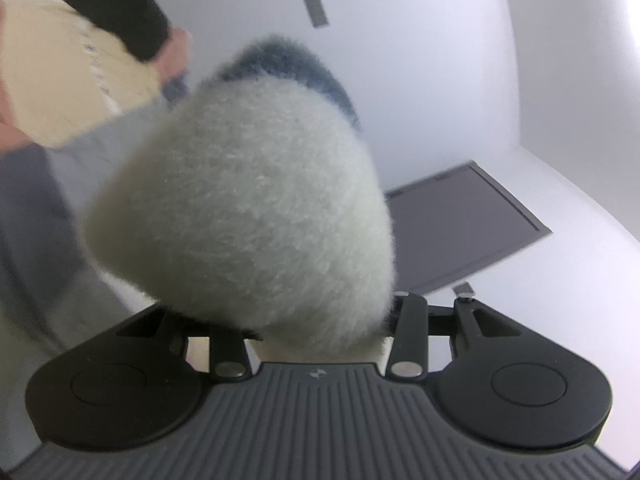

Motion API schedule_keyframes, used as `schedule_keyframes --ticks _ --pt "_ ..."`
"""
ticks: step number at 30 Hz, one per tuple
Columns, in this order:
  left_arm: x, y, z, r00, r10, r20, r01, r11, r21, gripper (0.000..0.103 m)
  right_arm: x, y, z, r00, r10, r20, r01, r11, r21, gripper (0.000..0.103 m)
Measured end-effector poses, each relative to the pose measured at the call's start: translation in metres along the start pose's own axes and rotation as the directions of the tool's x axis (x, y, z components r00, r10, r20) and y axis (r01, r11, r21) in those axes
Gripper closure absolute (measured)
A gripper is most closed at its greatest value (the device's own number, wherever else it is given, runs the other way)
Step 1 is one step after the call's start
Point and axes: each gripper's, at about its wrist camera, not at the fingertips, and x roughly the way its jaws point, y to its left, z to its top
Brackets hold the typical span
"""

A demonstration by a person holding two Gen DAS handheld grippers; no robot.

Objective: Fold large clothes

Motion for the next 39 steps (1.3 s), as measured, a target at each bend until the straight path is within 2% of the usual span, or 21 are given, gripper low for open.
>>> schedule_keyframes --ticks 6,9,11,15,18,22,26,32,39 --pt "0.081 -0.032 -0.033 0.995 -0.066 -0.076 0.068 0.997 0.024 0.055 -0.049 -0.015 0.059 0.994 -0.014 0.109 0.017 1.000 -0.021 0.057" --pt "0.131 -0.039 -0.050 0.990 -0.062 -0.124 0.066 0.998 0.023 0.055 -0.068 -0.036 0.086 0.986 -0.033 0.161 0.034 0.999 -0.006 0.057" --pt "0.161 -0.042 -0.063 0.986 -0.061 -0.157 0.071 0.996 0.058 0.055 -0.075 -0.051 0.102 0.981 -0.056 0.186 0.058 0.998 -0.005 0.057" --pt "0.214 -0.033 -0.091 0.975 -0.051 -0.217 0.067 0.995 0.068 0.055 -0.084 -0.093 0.128 0.972 -0.080 0.219 0.081 0.997 0.006 0.057" --pt "0.240 -0.017 -0.108 0.972 -0.026 -0.233 0.047 0.995 0.086 0.055 -0.084 -0.126 0.137 0.969 -0.095 0.227 0.095 0.995 0.009 0.057" --pt "0.267 0.016 -0.123 0.969 0.016 -0.248 0.009 0.995 0.097 0.055 -0.073 -0.174 0.135 0.969 -0.125 0.213 0.116 0.992 0.055 0.057" --pt "0.284 0.065 -0.126 0.964 0.053 -0.262 -0.032 0.996 0.083 0.055 -0.059 -0.210 0.127 0.971 -0.152 0.186 0.138 0.987 0.084 0.057" --pt "0.286 0.127 -0.131 0.959 0.103 -0.263 -0.083 0.993 0.084 0.055 -0.041 -0.256 0.091 0.972 -0.177 0.152 0.161 0.980 0.115 0.057" --pt "0.276 0.159 -0.142 0.966 0.065 -0.252 -0.048 0.996 0.072 0.055 -0.039 -0.284 0.062 0.970 -0.166 0.176 0.141 0.979 0.146 0.055"
